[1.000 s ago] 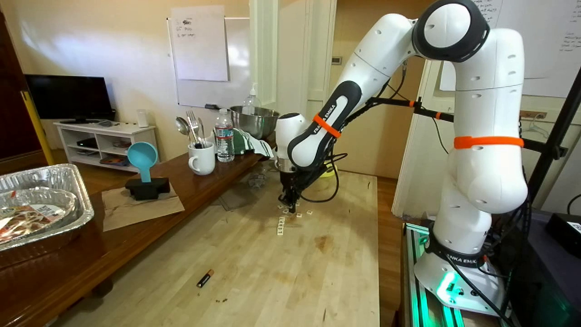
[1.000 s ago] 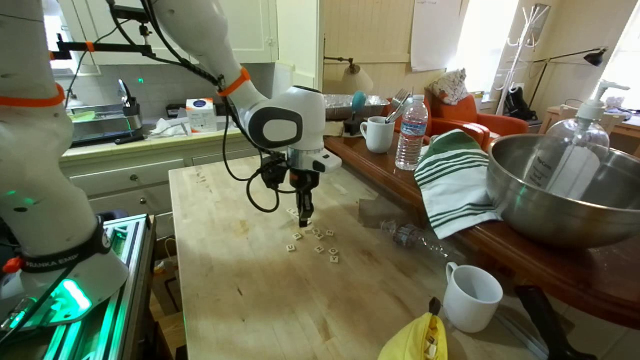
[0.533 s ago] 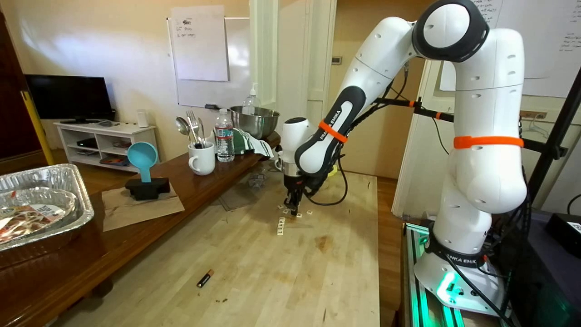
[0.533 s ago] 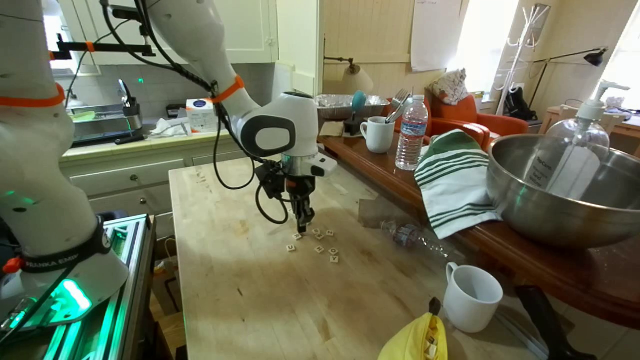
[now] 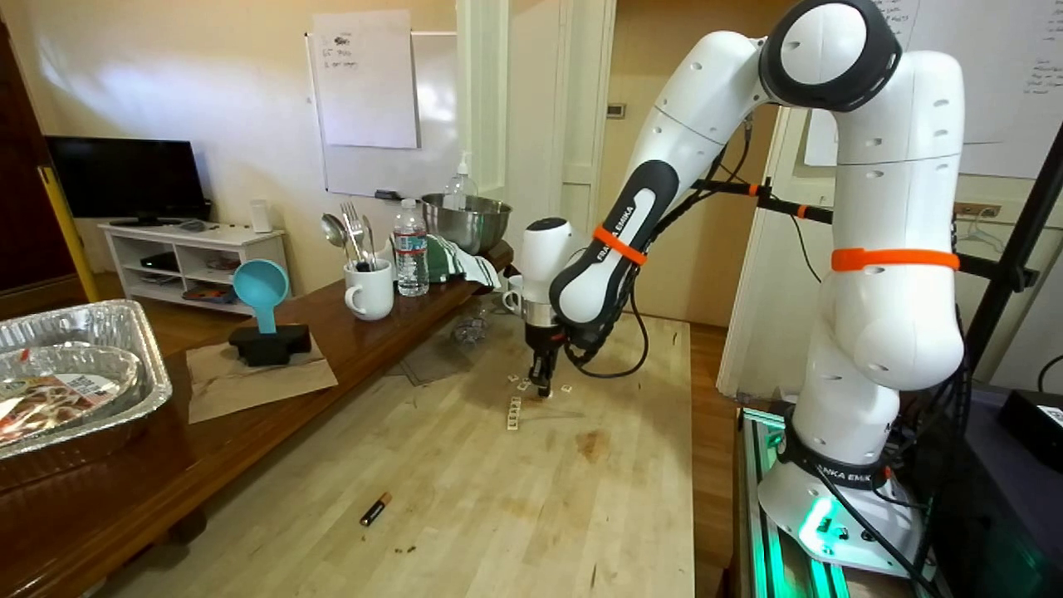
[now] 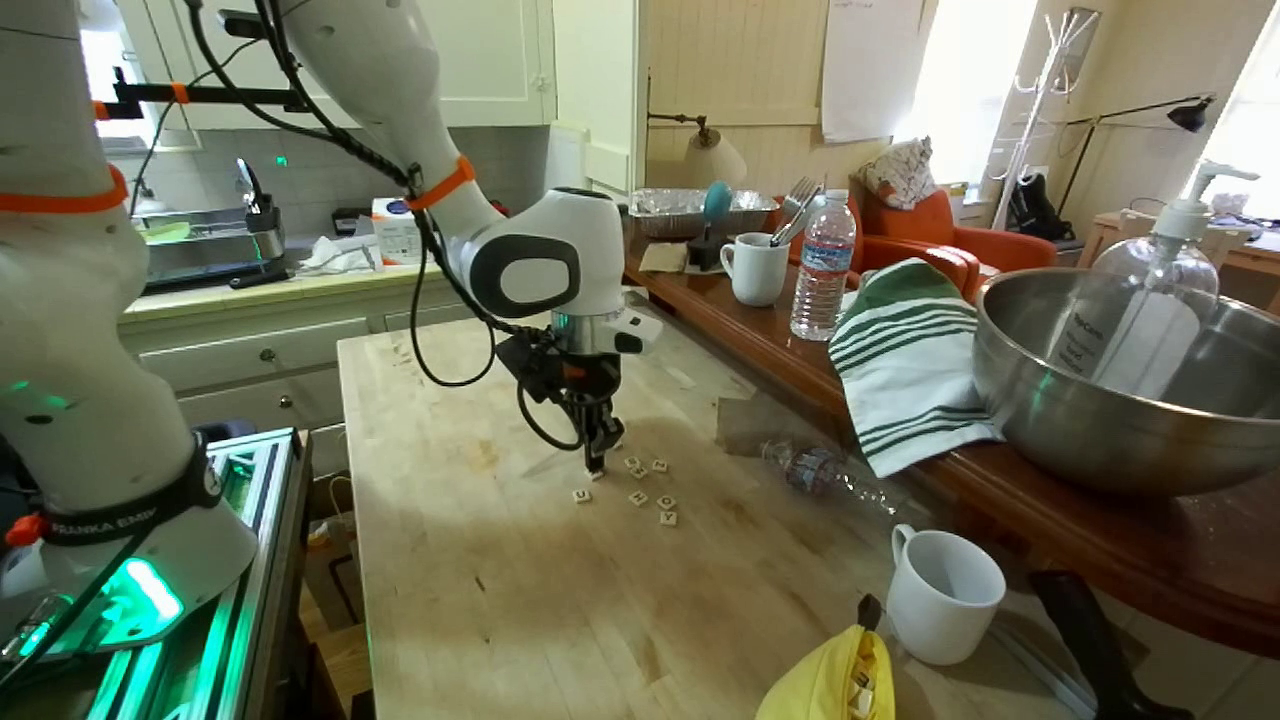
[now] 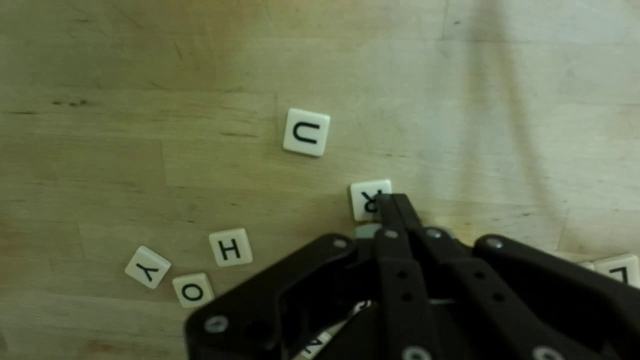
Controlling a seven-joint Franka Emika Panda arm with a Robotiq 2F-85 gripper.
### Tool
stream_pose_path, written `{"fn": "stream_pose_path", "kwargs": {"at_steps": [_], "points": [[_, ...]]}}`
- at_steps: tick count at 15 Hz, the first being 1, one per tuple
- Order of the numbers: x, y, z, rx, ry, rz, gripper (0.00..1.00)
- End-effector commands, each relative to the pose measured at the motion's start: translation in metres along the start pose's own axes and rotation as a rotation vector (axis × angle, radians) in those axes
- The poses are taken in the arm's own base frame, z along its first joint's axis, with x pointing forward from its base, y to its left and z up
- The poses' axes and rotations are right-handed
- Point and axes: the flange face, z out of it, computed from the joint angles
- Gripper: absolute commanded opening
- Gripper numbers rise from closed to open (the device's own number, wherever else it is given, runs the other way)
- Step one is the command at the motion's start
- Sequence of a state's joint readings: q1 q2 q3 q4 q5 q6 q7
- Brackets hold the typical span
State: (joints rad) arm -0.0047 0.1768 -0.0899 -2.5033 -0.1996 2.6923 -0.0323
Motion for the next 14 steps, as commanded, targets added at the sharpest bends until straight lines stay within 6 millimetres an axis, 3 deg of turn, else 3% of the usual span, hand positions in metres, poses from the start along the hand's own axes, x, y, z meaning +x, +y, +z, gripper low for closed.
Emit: {"fn": "stream_pose_path", "kwargs": {"at_steps": [1,14], "points": [[-0.01,0.003,-0.001,-0.011,0.02,-0.038,0.0],[0.008,0.005,0.013,0.079,0.124,-0.021,0.0]]}}
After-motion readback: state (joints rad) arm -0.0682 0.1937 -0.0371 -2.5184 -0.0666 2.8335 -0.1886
